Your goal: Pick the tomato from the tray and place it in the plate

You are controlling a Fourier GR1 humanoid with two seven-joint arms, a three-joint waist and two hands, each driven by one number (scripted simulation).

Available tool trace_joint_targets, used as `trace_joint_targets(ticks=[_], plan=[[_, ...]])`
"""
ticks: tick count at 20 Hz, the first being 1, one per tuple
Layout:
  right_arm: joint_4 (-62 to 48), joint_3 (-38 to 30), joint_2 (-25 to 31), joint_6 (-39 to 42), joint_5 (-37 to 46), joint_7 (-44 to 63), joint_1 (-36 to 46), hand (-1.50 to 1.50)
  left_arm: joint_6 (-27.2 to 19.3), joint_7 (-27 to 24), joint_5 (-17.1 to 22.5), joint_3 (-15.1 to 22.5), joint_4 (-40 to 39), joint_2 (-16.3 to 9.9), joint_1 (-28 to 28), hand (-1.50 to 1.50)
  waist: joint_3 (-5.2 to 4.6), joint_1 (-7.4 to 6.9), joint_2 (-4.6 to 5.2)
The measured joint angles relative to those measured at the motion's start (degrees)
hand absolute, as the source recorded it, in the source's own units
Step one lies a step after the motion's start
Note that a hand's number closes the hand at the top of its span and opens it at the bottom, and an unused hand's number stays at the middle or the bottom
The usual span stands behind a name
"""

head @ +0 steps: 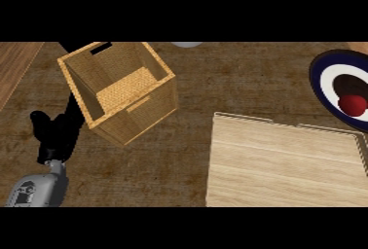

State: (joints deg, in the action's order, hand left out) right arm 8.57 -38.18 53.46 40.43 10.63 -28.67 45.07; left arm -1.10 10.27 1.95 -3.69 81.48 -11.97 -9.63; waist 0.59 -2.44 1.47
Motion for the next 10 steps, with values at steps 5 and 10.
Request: trace_joint_targets(ticks=[5,10], plan=[[1.87,-0.86,0.79,0.9,-1.52,1.16,-1.94,-1.5,0.03,-0.53,-0.02,-0.21,-0.28,0.02,-0.12,0.0,0.09,-0.01,0.25],[3.53,-1.26,1.19,1.04,-2.54,1.81,-3.78,-1.5,-0.08,-0.43,-0.07,-0.12,-0.12,0.29,-0.23,0.0,0.18,-0.21,0.36]])
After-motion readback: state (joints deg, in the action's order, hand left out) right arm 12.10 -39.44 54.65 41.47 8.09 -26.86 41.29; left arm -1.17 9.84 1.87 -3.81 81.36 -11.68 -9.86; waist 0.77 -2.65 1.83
